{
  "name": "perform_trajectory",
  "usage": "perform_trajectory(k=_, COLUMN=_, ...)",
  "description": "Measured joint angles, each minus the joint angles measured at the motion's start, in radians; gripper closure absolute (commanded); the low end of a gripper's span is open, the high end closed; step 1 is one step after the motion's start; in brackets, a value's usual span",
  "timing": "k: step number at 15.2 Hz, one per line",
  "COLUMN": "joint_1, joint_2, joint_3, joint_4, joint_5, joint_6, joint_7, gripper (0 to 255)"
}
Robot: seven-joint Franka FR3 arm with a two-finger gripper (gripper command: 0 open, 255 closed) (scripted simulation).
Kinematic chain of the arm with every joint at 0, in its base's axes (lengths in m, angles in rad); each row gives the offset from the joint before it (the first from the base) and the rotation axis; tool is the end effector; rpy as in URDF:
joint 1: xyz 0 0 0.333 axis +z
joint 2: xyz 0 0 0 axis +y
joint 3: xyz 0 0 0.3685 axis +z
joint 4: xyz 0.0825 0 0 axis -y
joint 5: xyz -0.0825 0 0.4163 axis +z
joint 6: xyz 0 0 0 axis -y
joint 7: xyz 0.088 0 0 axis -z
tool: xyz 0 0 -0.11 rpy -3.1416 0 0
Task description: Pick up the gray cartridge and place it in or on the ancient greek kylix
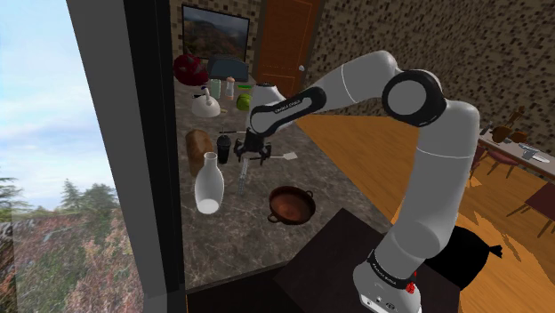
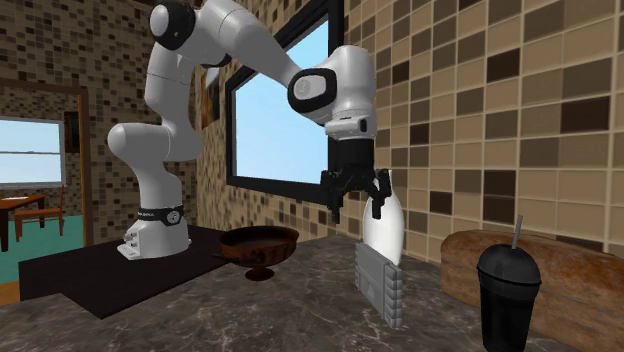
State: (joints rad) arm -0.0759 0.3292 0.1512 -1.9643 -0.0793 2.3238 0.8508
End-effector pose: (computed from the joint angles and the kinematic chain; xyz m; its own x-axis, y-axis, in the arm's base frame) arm 0.6540 0.0423 0.3365 0.7439 -0.6676 0.0312 -0.6674 -0.7445 -0.0189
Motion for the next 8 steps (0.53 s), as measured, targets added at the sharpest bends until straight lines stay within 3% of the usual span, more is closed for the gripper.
perform_trajectory(k=4, joint_1=0.013, joint_2=0.144, joint_3=-0.023, joint_4=0.125, joint_5=-0.003, joint_6=0.005, joint_7=0.076, gripper=0)
perform_trajectory(k=8, joint_1=0.019, joint_2=0.199, joint_3=-0.031, joint_4=0.142, joint_5=-0.008, joint_6=0.04, joint_7=0.095, gripper=0)
